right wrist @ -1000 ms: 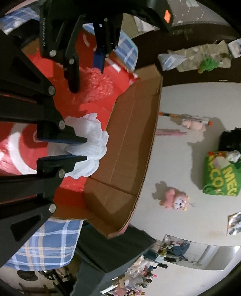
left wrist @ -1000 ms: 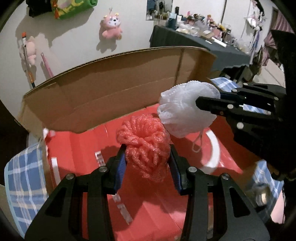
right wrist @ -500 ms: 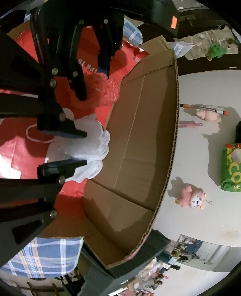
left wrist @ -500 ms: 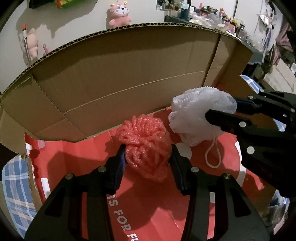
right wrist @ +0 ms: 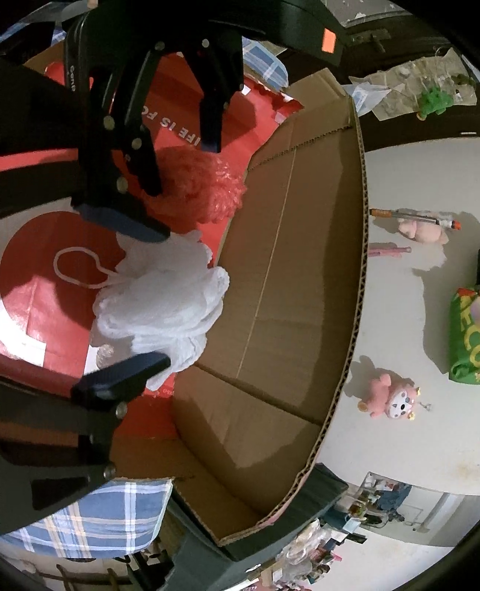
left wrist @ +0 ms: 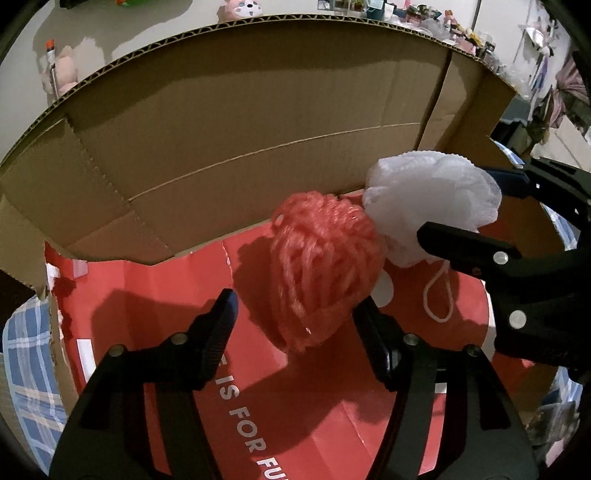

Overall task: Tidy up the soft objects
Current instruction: 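Lower both poufs into the box and open both tools, then withdraw both open tools from the box back over the table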

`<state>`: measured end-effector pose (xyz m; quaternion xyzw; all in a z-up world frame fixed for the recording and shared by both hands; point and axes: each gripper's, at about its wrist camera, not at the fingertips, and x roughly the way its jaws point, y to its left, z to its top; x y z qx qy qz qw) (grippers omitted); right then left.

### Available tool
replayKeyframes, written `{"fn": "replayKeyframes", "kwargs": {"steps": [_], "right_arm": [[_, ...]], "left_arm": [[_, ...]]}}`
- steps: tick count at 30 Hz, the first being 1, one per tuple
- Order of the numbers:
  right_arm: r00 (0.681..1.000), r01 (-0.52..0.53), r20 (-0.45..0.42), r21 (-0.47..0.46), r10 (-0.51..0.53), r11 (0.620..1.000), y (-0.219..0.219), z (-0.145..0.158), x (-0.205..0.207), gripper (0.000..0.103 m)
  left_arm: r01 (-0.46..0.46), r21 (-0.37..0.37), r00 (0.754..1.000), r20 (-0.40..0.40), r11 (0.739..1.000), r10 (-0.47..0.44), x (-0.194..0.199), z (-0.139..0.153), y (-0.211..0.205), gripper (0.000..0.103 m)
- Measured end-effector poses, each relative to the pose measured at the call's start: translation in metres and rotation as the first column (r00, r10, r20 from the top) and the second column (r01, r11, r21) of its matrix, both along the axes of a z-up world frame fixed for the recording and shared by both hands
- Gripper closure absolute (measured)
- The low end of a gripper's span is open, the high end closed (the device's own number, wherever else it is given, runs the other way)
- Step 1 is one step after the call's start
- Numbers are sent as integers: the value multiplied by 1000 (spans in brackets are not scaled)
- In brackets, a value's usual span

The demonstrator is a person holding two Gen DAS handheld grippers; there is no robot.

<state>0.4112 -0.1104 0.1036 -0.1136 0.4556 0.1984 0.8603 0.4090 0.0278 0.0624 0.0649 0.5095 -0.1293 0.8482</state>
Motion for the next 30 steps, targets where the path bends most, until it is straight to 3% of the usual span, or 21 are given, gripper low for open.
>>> {"fn": "replayKeyframes", "kwargs": {"steps": [3, 6, 13, 23, 30], "right_arm": [[1000, 9, 0, 0, -9, 1000, -2, 1, 1, 28], [1000, 22, 1, 8, -22, 1000, -6, 4, 1, 20], [998, 52, 24, 41, -53, 998, -19, 20, -6, 13], [989, 56, 128, 99, -68, 994, -41, 74, -59, 0], [966, 39, 246, 161, -78, 986, -61, 120, -128, 0]], "left_arm": [[-11, -23, 1000, 8, 1000, 12, -3, 4, 5, 31], [-20, -51, 1000, 14, 999, 21, -7, 10, 8, 31], [-23, -102, 998, 54, 995, 29, -30, 34, 20, 31], [-19, -216, 981, 186, 976, 61, -102, 88, 20, 17], [-4, -247, 924, 369, 969, 98, -169, 129, 7, 8]]}}
